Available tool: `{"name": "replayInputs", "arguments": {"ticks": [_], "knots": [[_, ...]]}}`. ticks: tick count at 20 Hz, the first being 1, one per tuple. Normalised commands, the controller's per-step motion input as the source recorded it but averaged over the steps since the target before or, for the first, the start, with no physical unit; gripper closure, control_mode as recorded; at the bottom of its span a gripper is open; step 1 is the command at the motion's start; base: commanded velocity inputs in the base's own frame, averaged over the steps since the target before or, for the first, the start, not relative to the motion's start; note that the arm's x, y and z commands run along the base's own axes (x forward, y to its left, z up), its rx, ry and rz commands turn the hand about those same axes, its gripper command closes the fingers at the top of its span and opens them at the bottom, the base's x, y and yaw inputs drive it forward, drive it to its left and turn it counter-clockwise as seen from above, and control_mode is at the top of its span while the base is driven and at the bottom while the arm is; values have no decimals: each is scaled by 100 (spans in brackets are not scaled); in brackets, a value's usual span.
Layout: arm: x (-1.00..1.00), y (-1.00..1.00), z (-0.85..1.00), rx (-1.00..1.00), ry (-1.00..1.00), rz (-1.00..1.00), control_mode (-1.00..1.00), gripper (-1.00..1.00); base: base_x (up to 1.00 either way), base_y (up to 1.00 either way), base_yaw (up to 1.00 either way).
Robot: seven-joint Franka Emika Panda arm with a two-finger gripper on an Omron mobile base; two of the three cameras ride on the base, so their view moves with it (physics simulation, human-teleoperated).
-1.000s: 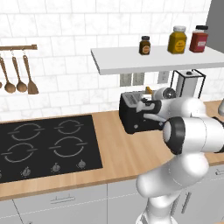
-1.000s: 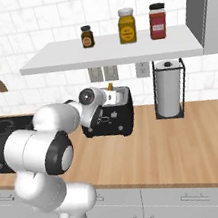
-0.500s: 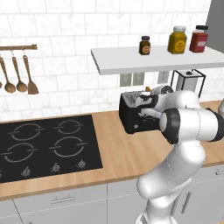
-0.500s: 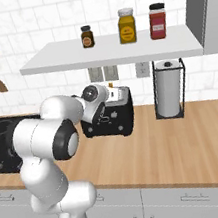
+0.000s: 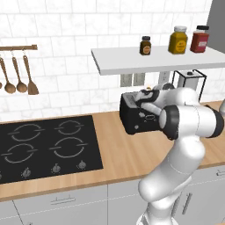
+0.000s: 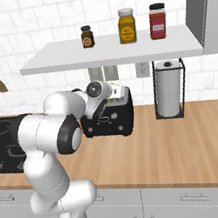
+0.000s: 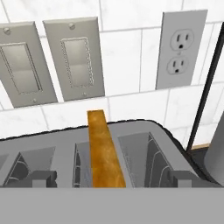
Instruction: Start the toaster. Once the lever pops up, take the bread to the plate on the dining counter.
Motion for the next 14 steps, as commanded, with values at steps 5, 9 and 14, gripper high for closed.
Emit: {"name": "replayInputs", "arguments": {"ticks": [5, 9, 14], "knots": [[10, -5, -16, 6, 0, 0, -100, -100, 0, 0, 0], [3, 0, -24, 1, 0, 0, -100, 100, 0, 0, 0], [7, 3, -18, 0, 0, 0, -100, 100, 0, 0, 0]]}}
